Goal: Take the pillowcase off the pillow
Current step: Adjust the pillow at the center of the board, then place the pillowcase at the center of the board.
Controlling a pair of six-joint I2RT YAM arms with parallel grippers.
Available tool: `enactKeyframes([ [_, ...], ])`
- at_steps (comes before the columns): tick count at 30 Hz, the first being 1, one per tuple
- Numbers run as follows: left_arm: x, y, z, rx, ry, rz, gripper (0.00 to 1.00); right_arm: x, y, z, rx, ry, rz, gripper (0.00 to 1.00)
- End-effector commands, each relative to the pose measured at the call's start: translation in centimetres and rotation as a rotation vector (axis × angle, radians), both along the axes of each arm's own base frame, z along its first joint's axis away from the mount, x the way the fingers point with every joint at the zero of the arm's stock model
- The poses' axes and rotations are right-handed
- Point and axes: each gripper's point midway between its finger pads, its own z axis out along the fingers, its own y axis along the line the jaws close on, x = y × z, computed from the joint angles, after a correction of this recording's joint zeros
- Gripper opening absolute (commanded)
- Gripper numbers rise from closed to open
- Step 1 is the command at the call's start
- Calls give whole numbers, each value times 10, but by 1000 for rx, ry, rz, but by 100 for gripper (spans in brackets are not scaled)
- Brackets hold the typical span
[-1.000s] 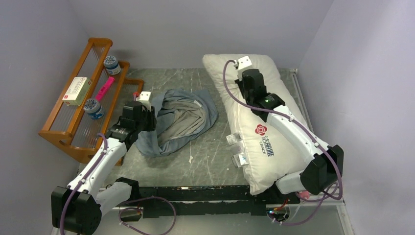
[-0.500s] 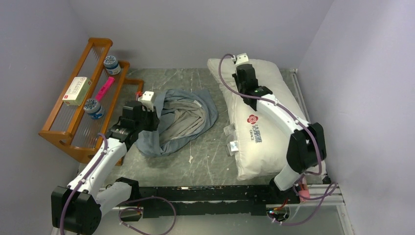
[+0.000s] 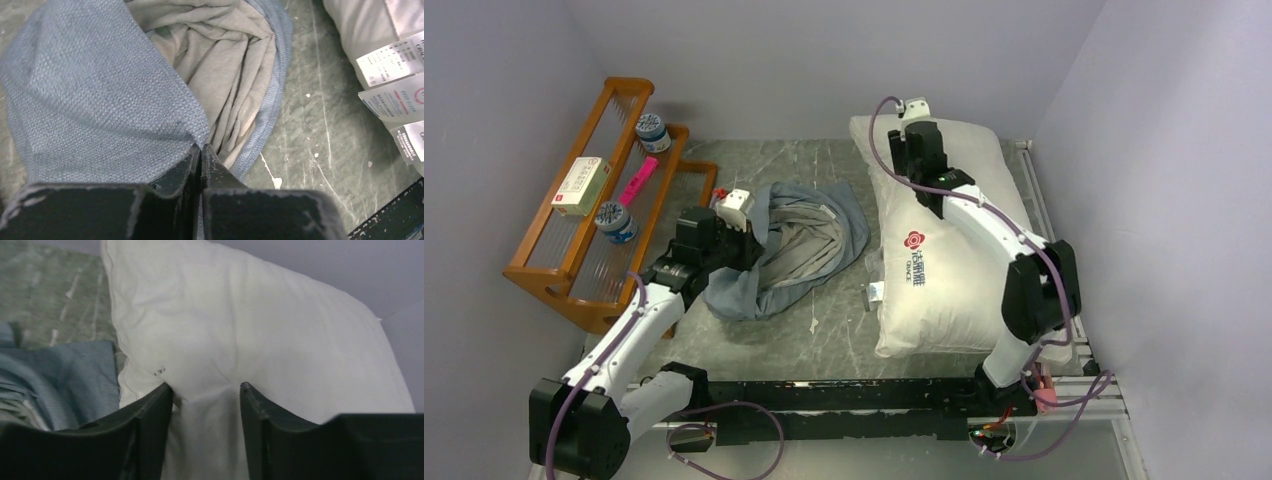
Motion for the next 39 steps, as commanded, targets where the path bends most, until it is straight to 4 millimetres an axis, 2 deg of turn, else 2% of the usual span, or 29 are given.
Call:
enactKeyframes([
  [1,-5,-24,10,-68,-34,-127,5,-21,-5,96,172,-253,23,59],
  [8,-19,-51,-3,-129,68,-219,5,-95,-42,131,246,-366,-13,85],
  [11,-26,-65,-12,-148,119,-236,5,-130,-63,149,249,-422,-38,92],
  [14,-31,-74,-19,-138,148,-234,5,-160,-83,154,226,-457,-65,96],
  [16,-35,-81,-21,-135,156,-238,5,-178,-96,153,221,-479,-89,98],
  [21,-48,-100,-26,-130,173,-283,9,-219,-123,134,251,-520,-156,100],
  [24,-51,-103,-27,-126,175,-280,14,-237,-135,118,277,-551,-184,100],
  [26,-48,-97,-24,-106,162,-244,19,-248,-141,111,285,-567,-191,100],
  [29,-41,-81,-11,-64,114,-159,37,-261,-148,101,311,-588,-205,100],
  [32,-39,-68,11,-56,42,-103,53,-275,-156,100,323,-623,-219,100],
  [39,-38,-22,86,-41,-198,69,75,-295,-170,110,274,-696,-224,100],
])
